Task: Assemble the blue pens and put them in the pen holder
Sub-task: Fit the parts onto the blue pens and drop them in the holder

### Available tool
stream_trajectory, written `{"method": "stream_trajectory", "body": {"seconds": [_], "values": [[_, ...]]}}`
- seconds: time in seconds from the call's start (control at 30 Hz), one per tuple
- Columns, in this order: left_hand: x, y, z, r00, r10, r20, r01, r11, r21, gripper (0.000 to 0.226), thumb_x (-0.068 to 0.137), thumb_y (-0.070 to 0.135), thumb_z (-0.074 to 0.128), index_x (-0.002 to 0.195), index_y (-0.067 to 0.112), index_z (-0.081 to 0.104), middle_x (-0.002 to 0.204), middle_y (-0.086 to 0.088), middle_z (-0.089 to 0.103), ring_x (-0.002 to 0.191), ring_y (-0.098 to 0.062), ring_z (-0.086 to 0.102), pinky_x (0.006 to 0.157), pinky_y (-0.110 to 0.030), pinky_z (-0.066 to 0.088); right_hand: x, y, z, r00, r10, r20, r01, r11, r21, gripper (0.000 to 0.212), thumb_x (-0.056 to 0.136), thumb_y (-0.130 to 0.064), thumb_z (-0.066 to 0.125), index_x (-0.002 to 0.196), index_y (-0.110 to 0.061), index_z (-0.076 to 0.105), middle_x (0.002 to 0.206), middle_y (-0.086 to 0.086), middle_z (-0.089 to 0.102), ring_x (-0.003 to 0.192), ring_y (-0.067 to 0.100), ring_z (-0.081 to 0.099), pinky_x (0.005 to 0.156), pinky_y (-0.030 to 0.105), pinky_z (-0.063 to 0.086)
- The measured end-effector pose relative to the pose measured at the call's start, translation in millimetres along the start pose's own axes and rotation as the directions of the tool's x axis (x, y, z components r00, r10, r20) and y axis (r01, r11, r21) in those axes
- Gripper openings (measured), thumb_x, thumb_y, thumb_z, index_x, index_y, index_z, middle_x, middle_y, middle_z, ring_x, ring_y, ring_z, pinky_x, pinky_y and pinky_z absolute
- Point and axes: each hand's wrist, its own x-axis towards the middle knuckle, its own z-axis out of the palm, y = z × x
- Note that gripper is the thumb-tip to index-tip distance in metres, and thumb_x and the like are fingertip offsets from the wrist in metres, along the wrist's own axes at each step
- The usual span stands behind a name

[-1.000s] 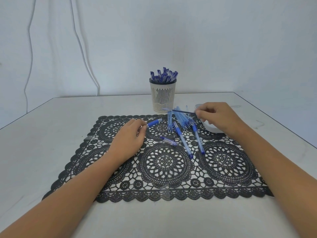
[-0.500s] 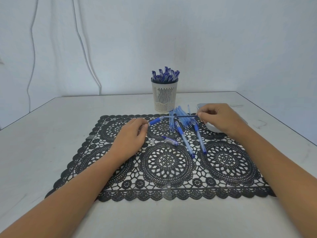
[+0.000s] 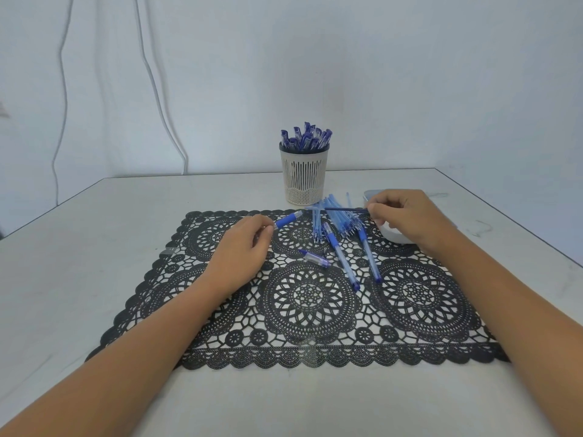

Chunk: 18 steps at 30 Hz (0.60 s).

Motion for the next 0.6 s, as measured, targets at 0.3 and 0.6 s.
{"method": "stream_trajectory", "body": {"seconds": [0.3,0.6], "values": [[-0.3,-0.8,0.4,1.0,0.0,0.0,0.0,1.0,-0.004,0.017,0.096,0.02,0.045,0.102,0.015,0.059,0.077,0.009,0.052,0.067,-0.004,0.045,0.06,-0.009,0.032,-0.8,0.4,0.8,0.999,-0.029,0.038,0.03,0.999,-0.041,0.016,0.088,-0.008,0.057,0.076,-0.015,0.065,0.059,-0.004,0.055,0.044,-0.007,0.046,0.051,0.002,0.036],[-2.4,0.8,0.0,0.995,0.096,0.014,-0.097,0.991,0.089,0.018,0.095,0.019,0.047,0.105,0.012,0.06,0.082,0.006,0.051,0.071,-0.007,0.047,0.065,-0.014,0.033,-1.9,-2.4,-3.6,0.998,-0.033,0.06,0.038,0.996,-0.08,0.014,0.088,-0.009,0.057,0.079,-0.014,0.066,0.062,-0.003,0.054,0.059,0.007,0.045,0.06,0.013,0.038]]}}
